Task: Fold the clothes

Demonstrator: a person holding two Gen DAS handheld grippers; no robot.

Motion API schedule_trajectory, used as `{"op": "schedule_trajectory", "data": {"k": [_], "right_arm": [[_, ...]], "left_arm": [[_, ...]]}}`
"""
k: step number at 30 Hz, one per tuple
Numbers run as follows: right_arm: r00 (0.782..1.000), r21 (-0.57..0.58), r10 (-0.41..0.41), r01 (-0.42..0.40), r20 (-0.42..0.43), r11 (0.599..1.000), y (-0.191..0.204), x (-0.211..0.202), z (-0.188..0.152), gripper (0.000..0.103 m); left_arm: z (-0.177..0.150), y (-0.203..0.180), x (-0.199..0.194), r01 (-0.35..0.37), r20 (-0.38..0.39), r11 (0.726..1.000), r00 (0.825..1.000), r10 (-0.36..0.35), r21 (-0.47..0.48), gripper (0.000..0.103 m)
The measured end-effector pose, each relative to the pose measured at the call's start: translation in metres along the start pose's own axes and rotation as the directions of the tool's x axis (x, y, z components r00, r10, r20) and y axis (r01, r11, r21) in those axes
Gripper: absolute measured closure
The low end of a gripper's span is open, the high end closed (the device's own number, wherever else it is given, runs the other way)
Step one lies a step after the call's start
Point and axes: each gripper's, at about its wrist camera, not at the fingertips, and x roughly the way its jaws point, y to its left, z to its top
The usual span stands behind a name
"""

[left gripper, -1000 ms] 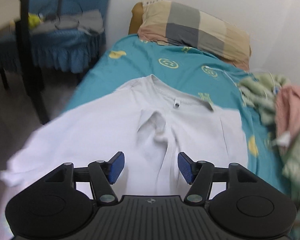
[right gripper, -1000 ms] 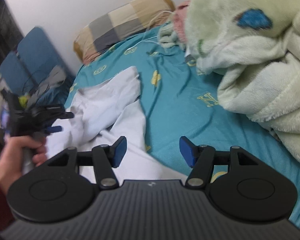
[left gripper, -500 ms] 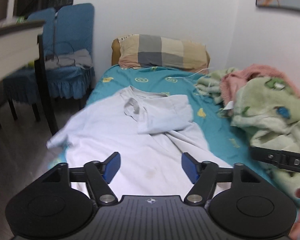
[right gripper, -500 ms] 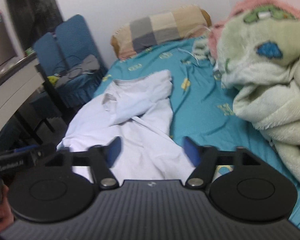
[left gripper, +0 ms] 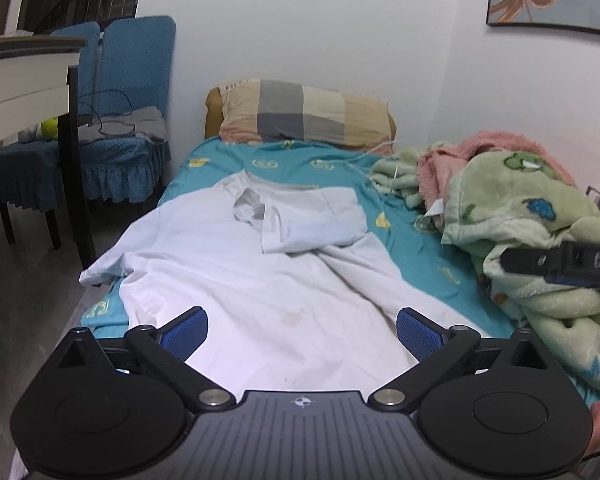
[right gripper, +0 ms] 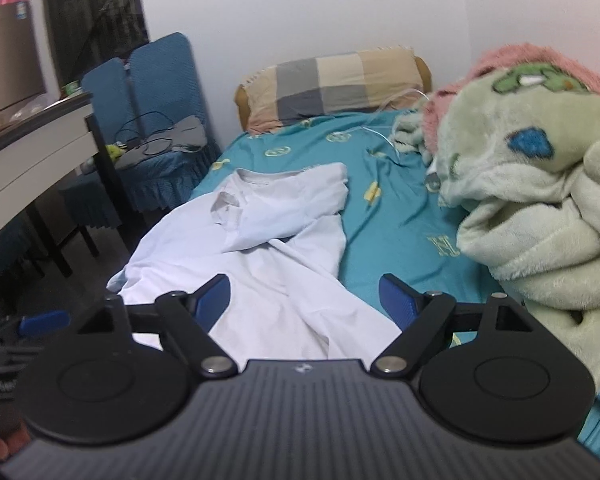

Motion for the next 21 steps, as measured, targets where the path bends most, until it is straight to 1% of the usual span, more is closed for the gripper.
{"op": "schedule_trajectory", "data": {"k": [5,12,14,17,19,21], "right_arm": [[1.000,0.038,-0.013,0.014,-0.015,0.999,-0.006,0.002,0.001,0.020],[1.000,0.069,-0.013,0.015,-0.027,0.997,-0.014,0.002,0.002,0.020],[1.000,0.092,-0.012,0.014,-0.027,0.996,-0.019,0.002,0.002,0.020],[1.000,0.156,0.006,-0.004,-0.015,0.988,-0.034,-0.003,0.005,0.020],[1.000,0.227,0.021,-0.021,0.002,0.974,-0.051,-0.009,0.007,0.020],[1.000,0.300,0.008,-0.014,0.021,0.954,-0.071,-0.013,0.009,0.020]], "left_arm": [[-0.007,-0.007,0.011,-0.009,-0.030,1.000,1.000,0.010,0.026,0.000],[-0.013,-0.037,0.026,0.037,-0.074,0.996,0.997,-0.031,0.079,0.001],[-0.015,-0.046,0.031,0.051,-0.088,0.994,0.995,-0.042,0.093,0.003],[-0.015,-0.069,0.038,0.104,-0.114,0.989,0.989,-0.092,0.103,0.006],[-0.016,-0.087,0.045,0.147,-0.134,0.983,0.982,-0.132,0.108,0.008],[-0.019,-0.106,0.056,0.183,-0.164,0.979,0.972,-0.167,0.091,0.010]]}}
